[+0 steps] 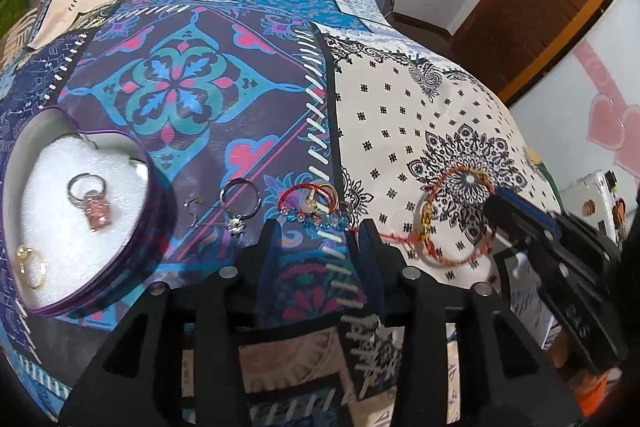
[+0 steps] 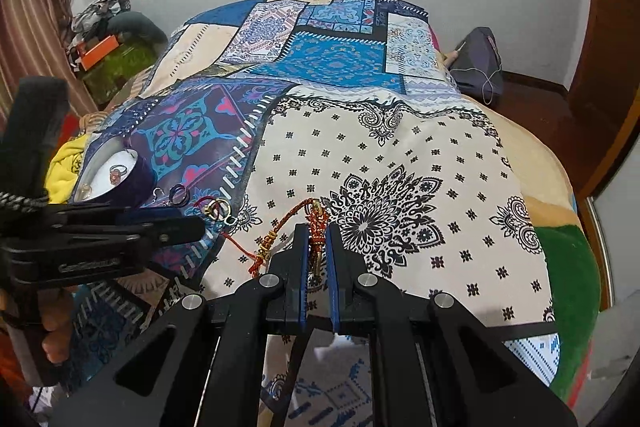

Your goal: Organize jewelry

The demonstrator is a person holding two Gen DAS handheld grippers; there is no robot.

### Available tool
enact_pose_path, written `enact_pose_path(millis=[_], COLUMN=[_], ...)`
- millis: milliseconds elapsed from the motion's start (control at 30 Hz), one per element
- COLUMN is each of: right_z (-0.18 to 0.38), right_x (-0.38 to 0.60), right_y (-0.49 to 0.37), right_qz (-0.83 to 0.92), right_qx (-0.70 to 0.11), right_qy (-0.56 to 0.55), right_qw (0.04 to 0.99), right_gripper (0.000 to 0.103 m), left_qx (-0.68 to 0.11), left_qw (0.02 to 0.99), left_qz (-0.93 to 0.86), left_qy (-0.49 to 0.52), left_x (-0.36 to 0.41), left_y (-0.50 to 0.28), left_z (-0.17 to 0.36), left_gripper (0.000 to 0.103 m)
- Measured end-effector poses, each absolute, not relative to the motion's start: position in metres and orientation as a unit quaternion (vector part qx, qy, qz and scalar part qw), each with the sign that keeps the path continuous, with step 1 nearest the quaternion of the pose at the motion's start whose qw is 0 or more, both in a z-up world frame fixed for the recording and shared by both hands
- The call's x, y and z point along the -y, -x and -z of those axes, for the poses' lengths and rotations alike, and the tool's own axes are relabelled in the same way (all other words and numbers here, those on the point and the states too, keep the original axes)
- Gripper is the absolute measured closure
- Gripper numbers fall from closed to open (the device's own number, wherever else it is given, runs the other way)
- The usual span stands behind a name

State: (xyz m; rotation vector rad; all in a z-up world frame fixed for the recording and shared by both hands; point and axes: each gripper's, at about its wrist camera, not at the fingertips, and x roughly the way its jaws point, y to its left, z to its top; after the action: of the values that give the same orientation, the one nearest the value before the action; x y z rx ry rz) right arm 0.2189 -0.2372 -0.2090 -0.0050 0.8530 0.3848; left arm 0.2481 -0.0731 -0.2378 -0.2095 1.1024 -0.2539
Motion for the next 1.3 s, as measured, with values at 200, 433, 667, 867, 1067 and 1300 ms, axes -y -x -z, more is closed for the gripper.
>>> enact_pose_path(millis=[200, 433, 667, 867, 1067, 1300], right_z=[0.214, 0.211, 0.202, 0.201, 0.209, 0.215], right_x=[0.234, 0.238, 0.252, 0.258, 0.254, 0.247], right_y=[-0.213, -0.214, -0.219, -0.220, -0.218, -0.211], right_qz=[-0.194, -0.189, -0.172, -0.166, -0.173, -0.189], right_qx=[-0.415, -0.408, -0.395, -0.394, -0.405, -0.414], right_qy=[0.003, -0.005, -0.014, -0.017, -0.018, -0.014], right_qw=[0.889, 0.893, 0.903, 0.904, 0.898, 0.891], right_gripper=[0.096, 0.096, 0.096, 0.096, 0.096, 0.096], left_qx=[-0.509, -0.498, -0.504, -0.514, -0.524, -0.523], left_qw=[0.852, 0.861, 0.856, 0.847, 0.832, 0.837], left_qz=[0.098, 0.099, 0.116, 0.132, 0.152, 0.128], left_qy=[0.076, 0.005, 0.006, 0.042, 0.100, 0.097], left_x=[0.084, 0.092, 0.072, 0.056, 0.059, 0.076], left_y=[-0.252, -0.244, -0.232, -0.226, -0.237, -0.253], left_z=[0.242, 0.244, 0.241, 0.238, 0.238, 0.243], left_gripper=[0.064, 0.069, 0.072, 0.075, 0.075, 0.071])
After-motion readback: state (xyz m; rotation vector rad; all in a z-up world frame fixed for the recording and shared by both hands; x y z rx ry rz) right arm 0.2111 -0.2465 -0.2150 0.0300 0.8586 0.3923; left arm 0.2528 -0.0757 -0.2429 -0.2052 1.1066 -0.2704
